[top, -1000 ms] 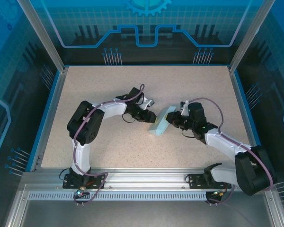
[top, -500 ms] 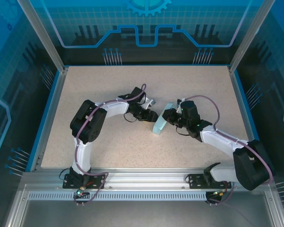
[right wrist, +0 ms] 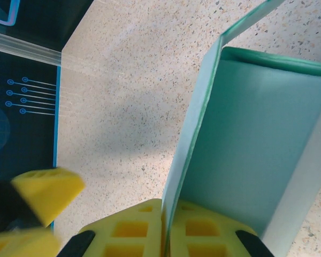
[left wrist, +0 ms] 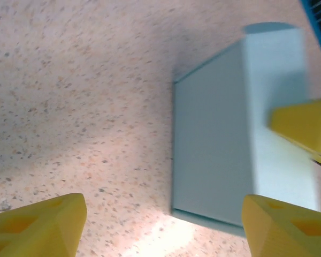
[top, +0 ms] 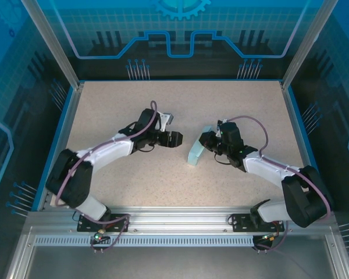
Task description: Fold the paper box
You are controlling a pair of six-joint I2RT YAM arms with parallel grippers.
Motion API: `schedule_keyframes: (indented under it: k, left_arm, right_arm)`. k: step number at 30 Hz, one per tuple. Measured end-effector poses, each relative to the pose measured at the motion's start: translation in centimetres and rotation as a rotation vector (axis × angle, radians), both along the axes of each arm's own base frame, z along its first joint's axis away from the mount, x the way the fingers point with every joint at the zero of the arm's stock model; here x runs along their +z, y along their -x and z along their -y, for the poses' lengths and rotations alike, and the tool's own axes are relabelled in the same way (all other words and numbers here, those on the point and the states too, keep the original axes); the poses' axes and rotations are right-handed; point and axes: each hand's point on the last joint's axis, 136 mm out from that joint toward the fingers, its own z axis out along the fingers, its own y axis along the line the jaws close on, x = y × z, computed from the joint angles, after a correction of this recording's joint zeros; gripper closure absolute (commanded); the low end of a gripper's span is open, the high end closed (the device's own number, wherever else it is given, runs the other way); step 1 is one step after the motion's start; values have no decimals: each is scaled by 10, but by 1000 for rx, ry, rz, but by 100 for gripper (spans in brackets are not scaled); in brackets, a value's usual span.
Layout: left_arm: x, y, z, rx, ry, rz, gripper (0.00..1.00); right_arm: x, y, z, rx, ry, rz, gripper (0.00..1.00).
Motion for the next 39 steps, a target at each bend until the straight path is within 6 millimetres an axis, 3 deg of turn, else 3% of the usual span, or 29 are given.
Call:
schedule_keyframes:
  k: [5,8,17,23,31,39]
  left_arm:
    - [17,40,49,-141,-18,141,11]
    - [15,53,63,-189,-47,185,8]
    - [-17,46,76,-217,-172,269,9]
    - [-16,40,86,-238,-172,336,17]
    - [-33,36,92,-251,-188,340,17]
    - [-41,33,91,-248,-197,368,36]
  right_arm:
    - [0,-1,-1,1,2,-4,91]
    - [0,-1,-1,1,3,-4,91]
    - [0,-2,-1,1,4,-6,91]
    - [0,-2,-1,1,4,-6,91]
    - [0,-2,-1,1,6,-10,91]
    - [0,-2,-1,-1,8,-11,91]
